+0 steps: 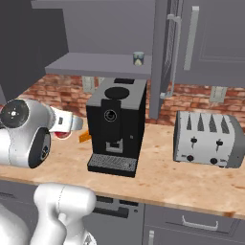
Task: Restock the canned food cabinet by taking the new fresh canned food from the counter and placing it in the cabinet. Then, take the old canned food from the cabinet and place it on the counter.
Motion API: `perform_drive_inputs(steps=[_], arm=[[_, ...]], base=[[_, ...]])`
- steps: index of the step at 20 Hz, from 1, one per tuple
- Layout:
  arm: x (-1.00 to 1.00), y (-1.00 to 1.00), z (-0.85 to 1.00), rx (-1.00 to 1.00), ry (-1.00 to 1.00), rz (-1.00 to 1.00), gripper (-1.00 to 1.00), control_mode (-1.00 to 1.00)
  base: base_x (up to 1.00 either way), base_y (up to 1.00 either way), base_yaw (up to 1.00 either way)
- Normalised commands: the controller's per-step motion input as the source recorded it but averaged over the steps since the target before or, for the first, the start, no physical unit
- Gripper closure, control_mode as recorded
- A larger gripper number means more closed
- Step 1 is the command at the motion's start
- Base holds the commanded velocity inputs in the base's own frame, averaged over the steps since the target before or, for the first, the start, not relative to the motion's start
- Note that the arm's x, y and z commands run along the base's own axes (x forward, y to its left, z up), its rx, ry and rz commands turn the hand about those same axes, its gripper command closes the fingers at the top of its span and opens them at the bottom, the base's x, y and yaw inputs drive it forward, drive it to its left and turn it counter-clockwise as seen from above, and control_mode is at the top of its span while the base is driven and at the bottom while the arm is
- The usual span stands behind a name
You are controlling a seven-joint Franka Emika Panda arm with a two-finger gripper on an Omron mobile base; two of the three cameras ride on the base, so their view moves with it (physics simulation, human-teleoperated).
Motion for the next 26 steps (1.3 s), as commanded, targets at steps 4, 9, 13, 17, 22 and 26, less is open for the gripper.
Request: perform_drive_inputs(steps=[4, 9, 13, 17, 22, 26], arm=[[-0.11, -0.06, 1.00, 0.00, -0.44, -0.01, 1.00, -1.00], [0.02, -0.18, 1.00, 0.04, -0.31, -0.05, 1.00, -1.00], [0.60, -0.03, 1.00, 0.08, 0.02, -0.07, 1.00, -1.00], [0.85, 0.00, 0.81, 0.03, 0.37, -0.04, 1.00, -1.00], [0.09, 0.00, 0.04, 0.00, 0.07, 0.00, 1.00, -1.00], [0.24, 0.00, -0.11, 0.00, 0.00, 0.00, 1.00, -1.00]], base=[[0.00, 0.00, 0.00], [0.00, 0.00, 0.00], [0.00, 0.00, 0.00], [0.00, 0.00, 0.00], [0.00, 0.00, 0.00], [0.00, 0.00, 0.00]])
